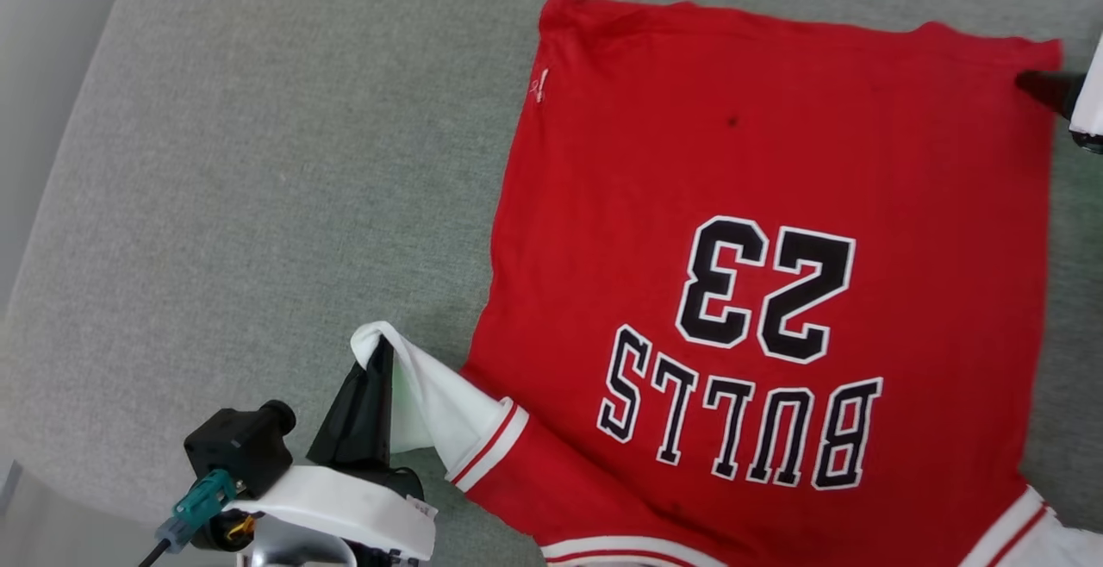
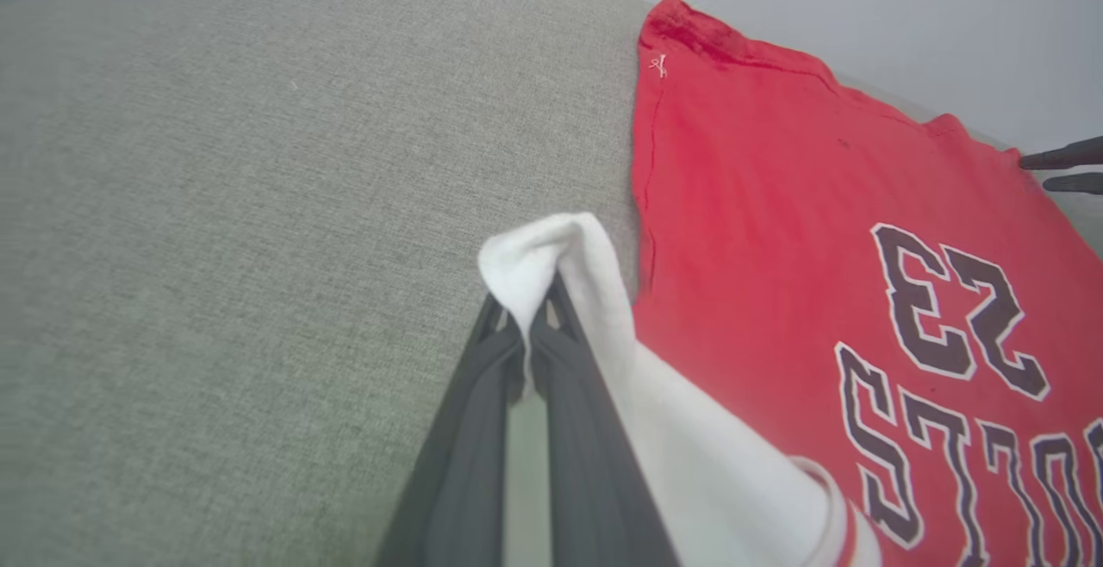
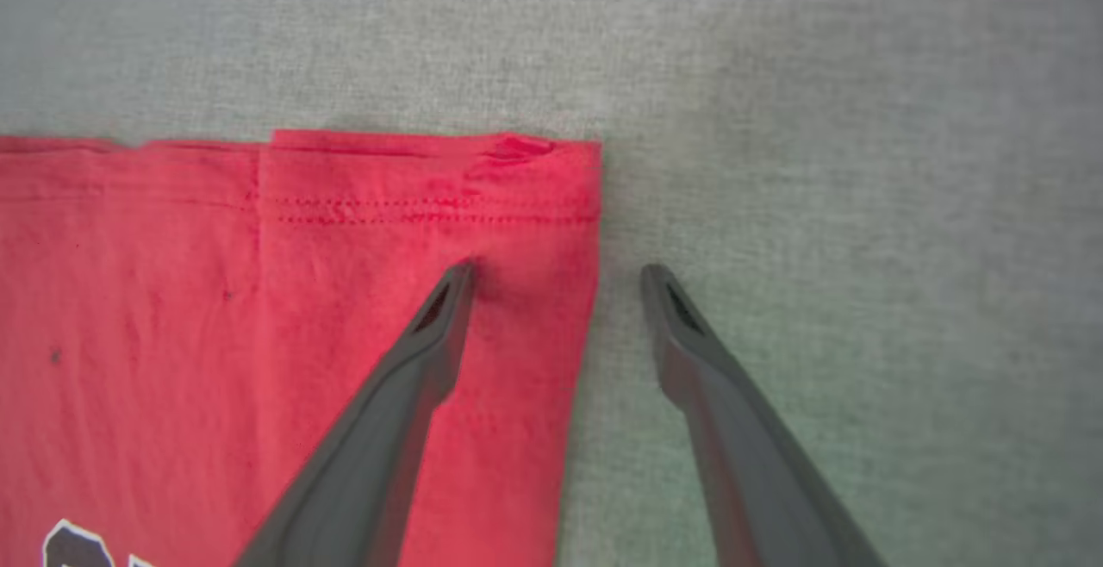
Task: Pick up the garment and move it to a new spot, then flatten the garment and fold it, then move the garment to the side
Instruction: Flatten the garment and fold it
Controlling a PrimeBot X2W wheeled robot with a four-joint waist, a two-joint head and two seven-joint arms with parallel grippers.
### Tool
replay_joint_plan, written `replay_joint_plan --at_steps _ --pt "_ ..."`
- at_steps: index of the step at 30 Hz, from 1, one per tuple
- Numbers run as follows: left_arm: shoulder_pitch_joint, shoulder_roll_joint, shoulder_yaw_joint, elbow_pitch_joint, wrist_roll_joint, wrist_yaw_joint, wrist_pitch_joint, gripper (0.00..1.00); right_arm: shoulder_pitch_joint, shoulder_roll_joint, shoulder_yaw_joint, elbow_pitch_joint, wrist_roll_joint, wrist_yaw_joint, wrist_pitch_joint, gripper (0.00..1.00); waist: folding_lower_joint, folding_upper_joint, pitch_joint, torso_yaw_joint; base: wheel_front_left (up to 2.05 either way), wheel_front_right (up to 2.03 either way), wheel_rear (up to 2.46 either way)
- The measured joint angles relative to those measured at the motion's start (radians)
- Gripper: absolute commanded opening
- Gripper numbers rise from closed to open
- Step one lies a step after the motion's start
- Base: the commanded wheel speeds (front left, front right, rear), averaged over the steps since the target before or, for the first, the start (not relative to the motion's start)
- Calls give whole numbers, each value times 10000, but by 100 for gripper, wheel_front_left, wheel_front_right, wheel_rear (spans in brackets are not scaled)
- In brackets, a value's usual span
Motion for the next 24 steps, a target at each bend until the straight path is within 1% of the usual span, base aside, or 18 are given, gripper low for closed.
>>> replay_joint_plan --at_steps 3,8,9,10,17,20,24 --pt "-126 -136 -42 111 -8 -81 -132 0 -202 138 -238 232 -215 0 376 100 0 0 305 227 0 0 0" --pt "-198 -198 -77 318 -63 -201 -222 0 -406 138 -506 332 -537 0 947 99 -2 0 494 404 0 0 0" --pt "-247 -198 -81 360 -88 -251 -234 0 -406 138 -543 334 -568 0 999 40 -2 0 477 415 0 0 0" --pt "-291 -196 -77 399 -86 -259 -247 0 -401 142 -558 341 -623 0 1043 0 -2 0 453 424 0 0 0" --pt "-302 -194 -117 654 -119 -391 -290 0 -154 171 -343 282 -598 0 1087 0 -2 0 121 445 0 0 0" --pt "-288 -190 -115 757 -188 -401 -293 0 -76 10 -107 184 -472 0 1024 0 -1 0 -100 443 0 0 0" --pt "-148 -136 -61 880 -276 -382 -316 0 6 -412 433 -295 -196 0 895 0 -2 0 -535 391 0 0 0"
